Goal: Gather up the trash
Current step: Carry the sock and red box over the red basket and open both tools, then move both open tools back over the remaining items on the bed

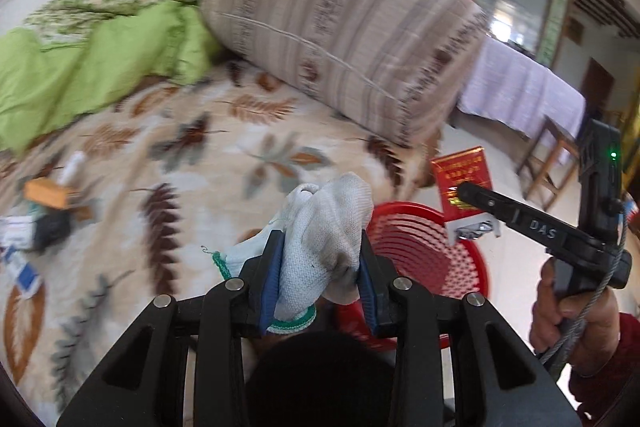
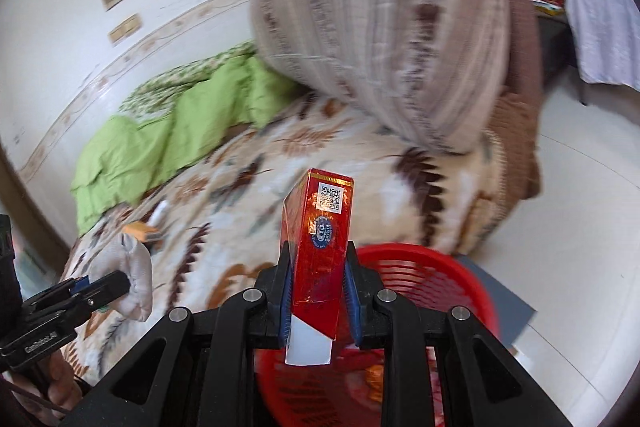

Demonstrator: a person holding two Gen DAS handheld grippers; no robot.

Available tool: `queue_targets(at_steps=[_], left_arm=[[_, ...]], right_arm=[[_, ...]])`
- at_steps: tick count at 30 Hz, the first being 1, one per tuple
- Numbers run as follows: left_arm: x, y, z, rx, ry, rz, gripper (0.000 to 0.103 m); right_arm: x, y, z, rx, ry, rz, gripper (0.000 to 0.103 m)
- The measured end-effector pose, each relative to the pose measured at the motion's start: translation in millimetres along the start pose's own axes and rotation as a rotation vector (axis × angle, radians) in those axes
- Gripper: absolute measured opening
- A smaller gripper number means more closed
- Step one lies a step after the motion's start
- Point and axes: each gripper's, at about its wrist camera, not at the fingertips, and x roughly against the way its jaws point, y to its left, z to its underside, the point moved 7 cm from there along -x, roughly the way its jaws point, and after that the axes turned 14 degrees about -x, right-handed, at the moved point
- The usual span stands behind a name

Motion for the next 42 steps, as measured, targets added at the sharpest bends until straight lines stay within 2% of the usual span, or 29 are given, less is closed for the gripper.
queue_targets(at_steps=[3, 5, 6, 7, 9, 12, 16, 21, 28, 36, 39, 42], left_arm=[[-21, -31, -10, -0.025, 0.025, 0.074, 0.034], [-32, -47, -15, -0.033, 0.041, 0.116, 0.045], [-34, -50, -16, -0.033, 0.043, 0.122, 0.054], [-35, -49, -16, -0.030, 0.042, 0.123, 0.054], [-34, -45, -15, -0.030, 0.040, 0.116, 0.054], [-26, -29, -10, -0.004, 0.039, 0.074, 0.054], [-14, 13, -1, 0.045, 0.033, 0.008, 0.055], [12, 61, 22, 0.108, 0.043, -0.096, 0.055], [51, 129, 74, 0.238, 0.066, -0.212, 0.056], [89, 208, 143, 0.458, 0.099, -0.342, 0.056], [103, 238, 159, 0.553, 0.108, -0.397, 0.056], [114, 272, 172, 0.653, 0.113, -0.451, 0.059]], right_arm=[[6, -22, -4, -0.031, 0.001, 0.024, 0.025], [9, -31, -5, -0.035, -0.005, 0.041, 0.025], [10, -33, -5, -0.036, -0.006, 0.044, 0.032], [12, -36, -6, -0.036, -0.009, 0.046, 0.040], [15, -36, -8, -0.032, -0.030, 0.050, 0.045], [13, -31, -10, -0.018, -0.034, 0.044, 0.045], [-1, -10, -5, -0.006, -0.003, 0.002, 0.045], [-20, 43, 17, 0.079, 0.068, -0.095, 0.045], [-54, 124, 52, 0.182, 0.178, -0.208, 0.048], [-104, 216, 97, 0.291, 0.279, -0.259, 0.057], [-126, 235, 115, 0.289, 0.357, -0.262, 0.059], [-131, 242, 124, 0.314, 0.362, -0.252, 0.060]])
